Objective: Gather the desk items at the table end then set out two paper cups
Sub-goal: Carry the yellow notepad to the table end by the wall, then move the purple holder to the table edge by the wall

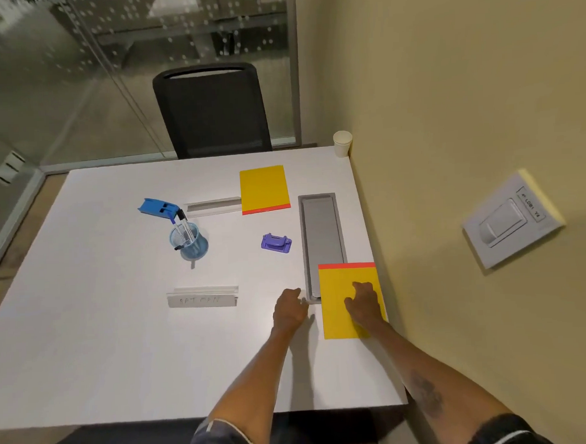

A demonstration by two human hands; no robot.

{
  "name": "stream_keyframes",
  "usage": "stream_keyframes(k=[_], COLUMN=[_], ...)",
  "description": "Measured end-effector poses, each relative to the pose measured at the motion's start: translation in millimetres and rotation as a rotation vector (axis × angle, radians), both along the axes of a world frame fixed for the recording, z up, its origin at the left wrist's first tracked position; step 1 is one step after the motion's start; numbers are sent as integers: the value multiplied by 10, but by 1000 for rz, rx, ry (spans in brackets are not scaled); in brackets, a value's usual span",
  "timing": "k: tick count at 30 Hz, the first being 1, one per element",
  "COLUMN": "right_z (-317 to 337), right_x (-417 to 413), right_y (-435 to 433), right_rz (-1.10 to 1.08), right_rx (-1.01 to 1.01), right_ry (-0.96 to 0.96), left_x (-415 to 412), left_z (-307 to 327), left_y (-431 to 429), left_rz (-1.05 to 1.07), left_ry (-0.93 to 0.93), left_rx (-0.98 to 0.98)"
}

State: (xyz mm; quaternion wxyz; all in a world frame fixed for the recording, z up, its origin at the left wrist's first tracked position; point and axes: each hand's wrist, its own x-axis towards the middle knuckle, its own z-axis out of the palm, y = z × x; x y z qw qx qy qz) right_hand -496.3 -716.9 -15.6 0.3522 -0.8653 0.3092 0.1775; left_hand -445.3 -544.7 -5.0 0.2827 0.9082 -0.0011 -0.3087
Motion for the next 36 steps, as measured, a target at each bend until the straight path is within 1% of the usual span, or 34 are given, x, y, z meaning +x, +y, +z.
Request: stream_keyframes(k=[5,15,24,30,36], right_z=[63,190,265,261,226], right_x=[34,285,713,1042,1371], right_y=[175,579,793,851,889], right_rz=[87,141,227,258,262], right_rx=[-15,-5,-17,23,56], right_ry=[-34,-26,-54,-44,-25], left_x=[-59,-27,369,690,1017], left_z=[64,187,162,82,13], left_y=[228,560,700,724,740], left_rz=[3,38,-10,27,6], left_ry=[-37,-94,-69,-40,-22], left_rx=[45,45,63,12,20])
